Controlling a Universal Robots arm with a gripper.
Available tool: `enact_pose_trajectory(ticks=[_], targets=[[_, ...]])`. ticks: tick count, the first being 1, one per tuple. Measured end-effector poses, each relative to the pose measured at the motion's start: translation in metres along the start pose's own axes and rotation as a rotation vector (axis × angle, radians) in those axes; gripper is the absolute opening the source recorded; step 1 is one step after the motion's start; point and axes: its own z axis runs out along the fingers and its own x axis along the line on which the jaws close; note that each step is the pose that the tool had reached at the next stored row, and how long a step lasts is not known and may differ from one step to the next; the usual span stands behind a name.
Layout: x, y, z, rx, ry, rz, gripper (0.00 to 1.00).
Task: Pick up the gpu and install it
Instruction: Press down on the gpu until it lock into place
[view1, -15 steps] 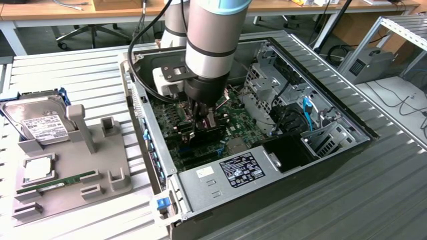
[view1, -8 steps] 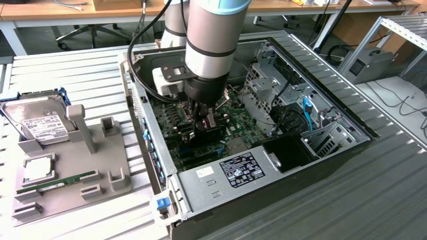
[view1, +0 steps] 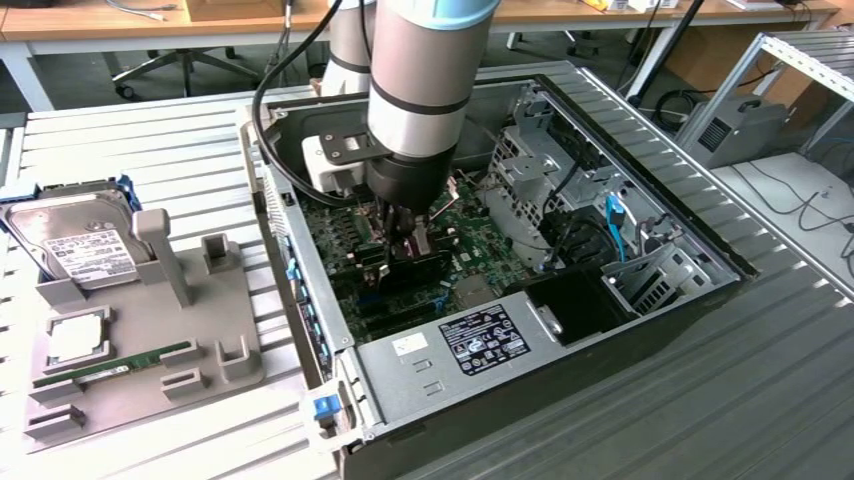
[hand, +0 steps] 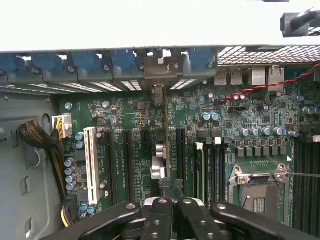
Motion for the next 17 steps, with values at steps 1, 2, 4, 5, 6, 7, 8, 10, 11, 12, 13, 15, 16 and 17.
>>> enact_pose_trajectory(ticks=[1,2,4,5,6,7,8,10,11,12,13,15,16,17], targets=[[0.0000,0.0000,0.0001,0.0000,0.0001,0.000,0.11],[0.0001,0.0000,0.0003,-0.0001,0.0001,0.000,0.11],[0.0001,0.0000,0.0006,-0.0001,0.0002,0.000,0.11],[0.0000,0.0000,0.0006,-0.0001,0.0002,0.000,0.11],[0.0000,0.0000,0.0007,-0.0001,0.0001,0.000,0.11],[0.0000,0.0000,0.0008,0.0000,0.0000,0.000,0.11],[0.0000,0.0000,0.0007,0.0000,0.0000,0.000,0.11],[0.0000,0.0000,0.0008,0.0000,0.0000,0.000,0.11],[0.0000,0.0000,0.0007,0.0000,0.0000,0.000,0.11],[0.0000,0.0000,0.0008,0.0001,-0.0001,0.000,0.11],[0.0001,0.0000,0.0009,0.0000,0.0000,0.000,0.11],[0.0000,0.0000,0.0009,0.0000,0.0000,0.000,0.11],[0.0000,0.0000,0.0009,0.0000,0.0000,0.000,0.11],[0.0000,0.0000,0.0009,0.0000,-0.0001,0.000,0.11]])
